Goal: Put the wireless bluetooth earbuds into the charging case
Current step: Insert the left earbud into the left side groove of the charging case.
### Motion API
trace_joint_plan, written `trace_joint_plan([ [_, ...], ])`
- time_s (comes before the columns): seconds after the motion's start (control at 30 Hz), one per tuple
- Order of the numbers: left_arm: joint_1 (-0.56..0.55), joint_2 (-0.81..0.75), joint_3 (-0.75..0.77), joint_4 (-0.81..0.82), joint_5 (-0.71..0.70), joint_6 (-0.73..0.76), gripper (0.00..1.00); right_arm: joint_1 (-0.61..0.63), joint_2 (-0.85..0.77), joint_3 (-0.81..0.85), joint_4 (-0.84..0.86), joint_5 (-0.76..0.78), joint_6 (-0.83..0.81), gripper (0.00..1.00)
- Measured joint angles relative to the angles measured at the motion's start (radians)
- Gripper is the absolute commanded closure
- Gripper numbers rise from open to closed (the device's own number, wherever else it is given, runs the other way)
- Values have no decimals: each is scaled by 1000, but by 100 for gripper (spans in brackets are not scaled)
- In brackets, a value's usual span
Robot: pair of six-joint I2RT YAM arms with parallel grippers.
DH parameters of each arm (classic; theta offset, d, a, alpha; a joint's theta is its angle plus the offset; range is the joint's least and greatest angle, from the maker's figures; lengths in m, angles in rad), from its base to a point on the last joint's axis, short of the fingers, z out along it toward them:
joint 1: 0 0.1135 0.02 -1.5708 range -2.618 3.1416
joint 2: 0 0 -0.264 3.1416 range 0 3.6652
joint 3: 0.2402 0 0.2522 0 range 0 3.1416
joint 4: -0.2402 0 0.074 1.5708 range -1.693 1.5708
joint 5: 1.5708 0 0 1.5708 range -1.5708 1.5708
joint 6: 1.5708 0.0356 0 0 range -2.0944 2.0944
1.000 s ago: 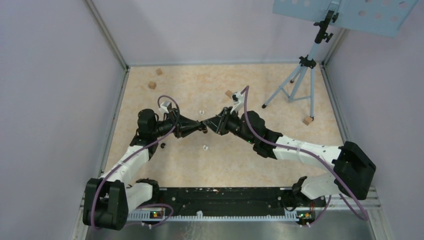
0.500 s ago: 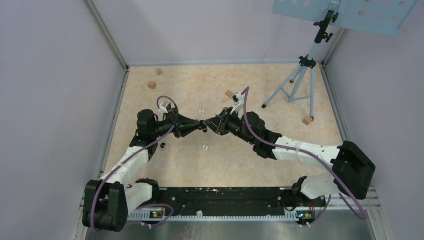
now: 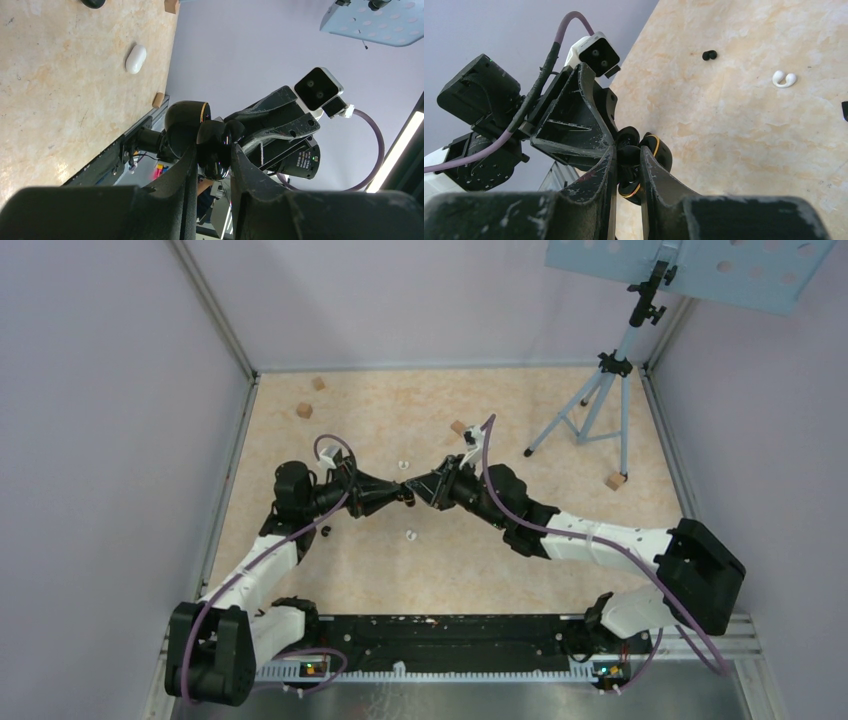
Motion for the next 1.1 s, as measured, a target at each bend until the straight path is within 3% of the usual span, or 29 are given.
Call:
trace_joint_plan([
  [1.1, -4, -19, -48, 11, -24, -39, 100, 31, 6, -73, 81, 21, 19, 99],
])
